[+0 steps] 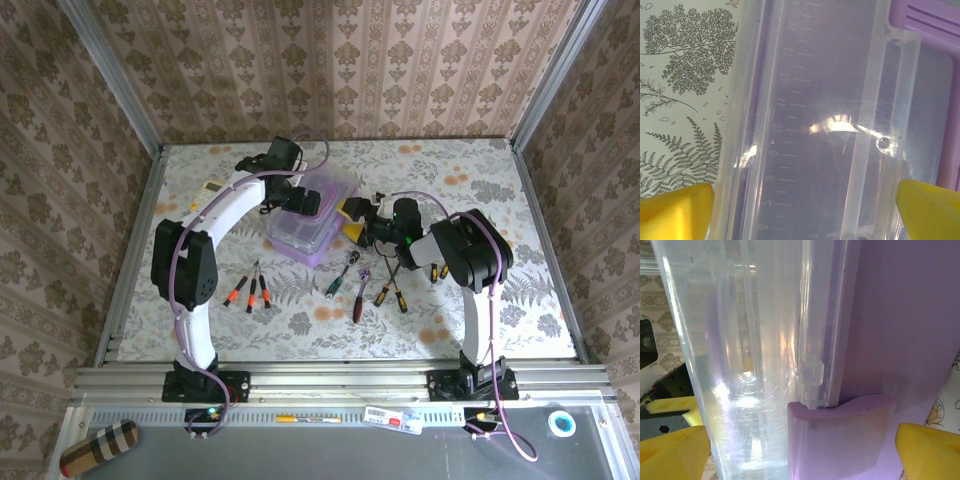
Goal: Pack the tool kit
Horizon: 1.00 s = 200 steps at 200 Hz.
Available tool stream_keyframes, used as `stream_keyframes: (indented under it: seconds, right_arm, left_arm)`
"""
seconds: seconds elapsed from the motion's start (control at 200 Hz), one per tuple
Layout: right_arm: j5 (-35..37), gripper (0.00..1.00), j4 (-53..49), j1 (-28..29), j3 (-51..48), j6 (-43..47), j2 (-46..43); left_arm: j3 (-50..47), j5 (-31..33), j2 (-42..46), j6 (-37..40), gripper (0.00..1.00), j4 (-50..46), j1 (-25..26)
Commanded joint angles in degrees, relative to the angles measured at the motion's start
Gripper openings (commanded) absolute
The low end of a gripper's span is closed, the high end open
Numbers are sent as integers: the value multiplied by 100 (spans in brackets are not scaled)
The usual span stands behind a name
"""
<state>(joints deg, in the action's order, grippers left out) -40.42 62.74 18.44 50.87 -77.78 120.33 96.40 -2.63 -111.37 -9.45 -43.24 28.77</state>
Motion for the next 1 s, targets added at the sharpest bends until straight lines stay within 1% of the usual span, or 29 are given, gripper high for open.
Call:
stream_keyframes:
  seconds: [0.0,0.09,0.16,0.245,0.375,0.39,0.535,0.69,0.86,0.995]
  right_arm:
    - [330,96,-796,55,112,121,105]
    - [232,96,-633,-2,233,28,164]
    - [189,96,-761,-79,341,80,148]
    - [31,96,-850,-217,463,151,130]
    - [-338,97,-792,-421,678,248,236]
    - [-395,97,-756,-442,706,239,255]
    - [-732,98,-220,-427,946,-96,559]
    - [-636,99,218,-361,996,-487,860]
    - [-660,100,197,-139,1227,-502,983]
    - [-600,100,-58,-52,1419,-456,1027]
  left_arm:
    - [-82,-77,12,-195,95,-76,-3]
    - [-163,123,-11,-406,95,-10,-11]
    - [-184,350,-47,-548,95,-26,-25]
    - [-211,386,-68,-681,95,-18,-101]
    - [-292,101,-60,-922,94,99,-223]
    - [-303,54,-67,-927,94,117,-375]
    - [-306,-277,-125,-1075,93,171,-585]
    - [-354,-399,-129,-1160,92,242,-726]
    - [-416,-598,-137,-1270,91,343,-833]
    - [-403,-681,-168,-1251,91,348,-821]
